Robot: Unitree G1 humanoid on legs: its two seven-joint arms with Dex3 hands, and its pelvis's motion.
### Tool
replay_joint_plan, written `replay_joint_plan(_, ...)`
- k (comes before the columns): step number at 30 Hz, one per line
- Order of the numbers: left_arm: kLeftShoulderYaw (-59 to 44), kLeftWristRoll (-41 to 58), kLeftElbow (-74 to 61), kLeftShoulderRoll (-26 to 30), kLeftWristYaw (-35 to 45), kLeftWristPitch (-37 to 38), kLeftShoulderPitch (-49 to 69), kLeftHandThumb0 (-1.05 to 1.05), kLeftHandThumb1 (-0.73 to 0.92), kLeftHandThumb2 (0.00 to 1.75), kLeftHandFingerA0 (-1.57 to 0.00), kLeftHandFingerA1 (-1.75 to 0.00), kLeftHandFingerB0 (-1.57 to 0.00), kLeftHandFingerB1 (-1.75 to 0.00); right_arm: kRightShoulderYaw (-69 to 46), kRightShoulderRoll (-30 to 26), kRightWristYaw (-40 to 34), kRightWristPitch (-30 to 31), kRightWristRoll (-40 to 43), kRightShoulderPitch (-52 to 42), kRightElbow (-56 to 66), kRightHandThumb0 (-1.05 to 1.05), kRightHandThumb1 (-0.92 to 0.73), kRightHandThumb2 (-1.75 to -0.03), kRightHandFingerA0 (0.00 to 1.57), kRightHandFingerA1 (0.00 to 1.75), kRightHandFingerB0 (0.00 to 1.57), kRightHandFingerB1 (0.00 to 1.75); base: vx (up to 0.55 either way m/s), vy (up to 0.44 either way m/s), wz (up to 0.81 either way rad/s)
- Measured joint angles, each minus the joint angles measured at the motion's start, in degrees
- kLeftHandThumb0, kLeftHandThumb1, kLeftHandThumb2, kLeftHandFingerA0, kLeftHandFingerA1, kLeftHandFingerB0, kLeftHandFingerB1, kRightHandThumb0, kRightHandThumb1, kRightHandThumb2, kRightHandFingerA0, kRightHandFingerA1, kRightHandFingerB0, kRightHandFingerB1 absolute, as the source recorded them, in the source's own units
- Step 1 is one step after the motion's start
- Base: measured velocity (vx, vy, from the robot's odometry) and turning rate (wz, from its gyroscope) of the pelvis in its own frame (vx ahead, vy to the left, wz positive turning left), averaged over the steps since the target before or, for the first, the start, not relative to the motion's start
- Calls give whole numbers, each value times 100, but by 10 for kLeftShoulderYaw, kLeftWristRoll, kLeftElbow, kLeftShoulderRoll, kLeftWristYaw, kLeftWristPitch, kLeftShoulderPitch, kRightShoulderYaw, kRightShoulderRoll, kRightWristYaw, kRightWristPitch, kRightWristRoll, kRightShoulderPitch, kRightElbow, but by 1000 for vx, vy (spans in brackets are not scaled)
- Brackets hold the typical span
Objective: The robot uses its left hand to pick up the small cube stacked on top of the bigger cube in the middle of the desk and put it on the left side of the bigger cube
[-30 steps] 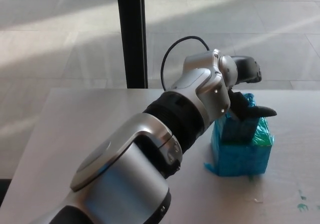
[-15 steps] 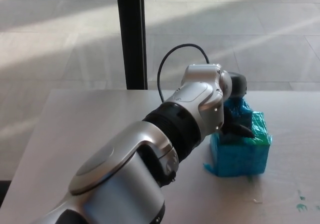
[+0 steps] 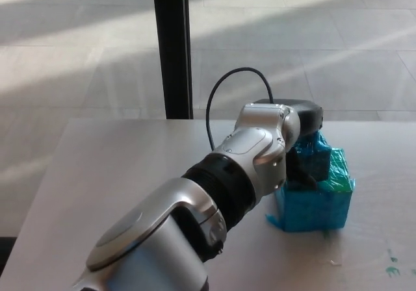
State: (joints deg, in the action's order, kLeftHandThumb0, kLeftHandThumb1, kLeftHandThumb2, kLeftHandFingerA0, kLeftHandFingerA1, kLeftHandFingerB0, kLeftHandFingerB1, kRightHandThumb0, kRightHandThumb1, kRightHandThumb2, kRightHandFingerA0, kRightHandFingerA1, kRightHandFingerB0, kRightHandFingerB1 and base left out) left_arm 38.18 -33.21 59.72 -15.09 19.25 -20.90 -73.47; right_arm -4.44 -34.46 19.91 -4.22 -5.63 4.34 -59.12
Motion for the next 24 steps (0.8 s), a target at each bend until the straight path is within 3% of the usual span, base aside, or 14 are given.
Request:
replay_joint_plan(1,-6,0,-2,-1,-13,4,7,-26,65,64,-69,-99,-53,-48,0,0,0,-2,0,1,-1,-41,-71,-61,57,50,40,34,0,0,0)
replay_joint_plan(4,-29,0,-2,-3,-50,12,26,-14,67,71,-64,-102,-49,-44,1,0,-2,-7,-1,2,-4,-39,-72,-61,57,52,41,35,0,0,0)
replay_joint_plan(5,-40,2,-1,-4,-65,16,32,-11,64,77,-54,-96,-55,-47,0,0,-2,-10,0,2,-6,-39,-72,-61,57,52,41,35,0,0,0)
replay_joint_plan(6,-46,3,0,-4,-71,18,35,-13,65,76,-56,-119,-71,-55,0,0,-2,-11,0,3,-7,-40,-72,-62,58,52,42,34,0,0,0)
replay_joint_plan(7,-57,6,1,-4,-85,23,41,-13,65,76,-56,-119,-71,-55,0,0,-2,-14,0,3,-9,-40,-72,-62,58,52,42,34,0,0,0)
replay_joint_plan(8,-64,7,2,-4,-96,27,45,-17,54,69,-74,-124,-95,-78,0,0,-2,-16,0,3,-11,-37,-72,-62,58,54,44,35,0,0,0)
replay_joint_plan(9,-69,8,2,-4,-102,30,48,-18,54,68,-74,-117,-96,-79,0,0,-2,-17,0,3,-11,-36,-72,-62,59,55,45,34,0,0,0)
replay_joint_plan(12,-81,12,5,-4,-127,43,54,-17,60,82,-68,-121,-85,-88,1,0,-3,-19,-1,4,-12,-32,-72,-61,61,54,46,35,0,0,0)
replay_joint_plan(13,-82,14,7,-4,-131,45,55,-23,77,75,-58,-114,-64,-74,2,0,-4,-20,-2,6,-15,-33,-72,-61,60,52,48,36,0,0,0)
replay_joint_plan(14,-84,16,9,-4,-134,46,55,-23,77,75,-58,-114,-64,-74,3,0,-5,-21,-3,8,-16,-33,-72,-61,60,52,48,36,0,0,0)
replay_joint_plan(17,-87,20,14,-4,-138,46,55,-26,82,80,-51,-91,-60,-71,4,0,-9,-24,-6,13,-19,-32,-73,-61,61,54,50,36,0,0,0)
replay_joint_plan(19,-86,21,15,-4,-139,46,54,-27,83,80,-52,-91,-58,-71,4,0,-10,-26,-7,17,-24,-32,-72,-61,62,54,51,37,0,0,0)
replay_joint_plan(20,-86,21,16,-4,-140,46,54,-25,76,83,-57,-112,-61,-76,4,0,-10,-26,-7,19,-25,-30,-73,-61,62,53,51,37,0,0,0)
replay_joint_plan(24,-78,21,20,-4,-146,47,53,-26,76,81,-61,-121,-59,-80,6,0,-15,-28,-9,26,-34,-30,-71,-61,63,55,52,38,0,0,0)
